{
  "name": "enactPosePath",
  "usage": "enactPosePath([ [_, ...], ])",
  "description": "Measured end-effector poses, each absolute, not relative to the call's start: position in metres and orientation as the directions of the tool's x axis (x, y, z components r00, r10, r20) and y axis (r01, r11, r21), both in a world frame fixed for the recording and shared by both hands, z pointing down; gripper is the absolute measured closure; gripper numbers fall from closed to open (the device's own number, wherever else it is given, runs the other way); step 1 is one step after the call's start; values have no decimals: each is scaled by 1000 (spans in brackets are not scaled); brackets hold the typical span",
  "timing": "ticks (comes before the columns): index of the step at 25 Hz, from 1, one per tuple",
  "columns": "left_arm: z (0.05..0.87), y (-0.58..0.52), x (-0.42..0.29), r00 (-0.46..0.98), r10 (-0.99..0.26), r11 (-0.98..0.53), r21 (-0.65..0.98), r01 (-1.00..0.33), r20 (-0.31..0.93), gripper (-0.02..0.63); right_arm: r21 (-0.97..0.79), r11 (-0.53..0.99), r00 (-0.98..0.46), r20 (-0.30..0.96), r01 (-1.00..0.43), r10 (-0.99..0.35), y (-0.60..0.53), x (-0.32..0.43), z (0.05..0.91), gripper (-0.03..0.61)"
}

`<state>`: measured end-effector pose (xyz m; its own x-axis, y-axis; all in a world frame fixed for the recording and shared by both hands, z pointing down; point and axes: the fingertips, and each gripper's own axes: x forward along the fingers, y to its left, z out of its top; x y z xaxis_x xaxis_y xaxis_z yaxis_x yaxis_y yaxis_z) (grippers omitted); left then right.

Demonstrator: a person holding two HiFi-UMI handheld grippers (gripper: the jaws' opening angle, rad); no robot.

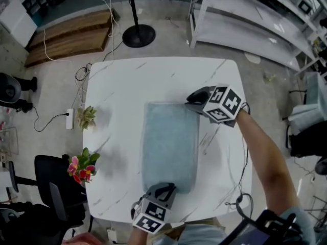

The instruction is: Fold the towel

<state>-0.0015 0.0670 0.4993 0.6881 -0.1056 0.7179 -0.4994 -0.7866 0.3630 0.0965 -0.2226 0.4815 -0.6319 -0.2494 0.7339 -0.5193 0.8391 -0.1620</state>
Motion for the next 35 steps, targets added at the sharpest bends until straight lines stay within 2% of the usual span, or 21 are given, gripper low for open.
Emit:
enactPosePath([
  [2,496,64,-1,692,-112,-784,364,-502,713,583,-318,827,-720,678,-464,-144,-219,92,465,329],
  [3,495,63,0,693,-114,-784,364,-503,712,583,-380,815,-746,659,-438,-94,-219,91,460,305],
  [6,496,66,1,700,-116,-785,367,-499,705,583,-489,767,-740,672,-415,28,-221,97,468,293],
  [10,495,68,3,710,-113,-788,373,-490,695,583,-585,694,-653,726,-420,217,-210,106,497,279],
  [15,495,65,3,719,-102,-788,385,-481,687,583,-650,682,-619,697,-335,361,-205,77,499,270],
  [19,497,65,2,724,-98,-788,391,-476,683,583,-706,654,-552,671,-272,495,-191,61,500,286],
  [20,497,66,2,726,-95,-786,396,-475,681,583,-714,645,-534,670,-272,516,-186,61,503,311],
  [22,495,69,2,730,-93,-782,404,-475,678,581,-722,633,-511,670,-279,539,-178,64,510,444],
  [24,491,67,1,734,-101,-782,402,-476,672,581,-717,641,-530,669,-274,522,-178,64,512,482],
  [30,464,59,-11,735,-185,-768,371,-522,652,581,-609,750,-526,740,-259,419,-181,62,483,492],
  [35,441,53,-37,689,-293,-729,311,-609,663,581,-407,884,-471,841,-229,265,-173,52,449,494],
])
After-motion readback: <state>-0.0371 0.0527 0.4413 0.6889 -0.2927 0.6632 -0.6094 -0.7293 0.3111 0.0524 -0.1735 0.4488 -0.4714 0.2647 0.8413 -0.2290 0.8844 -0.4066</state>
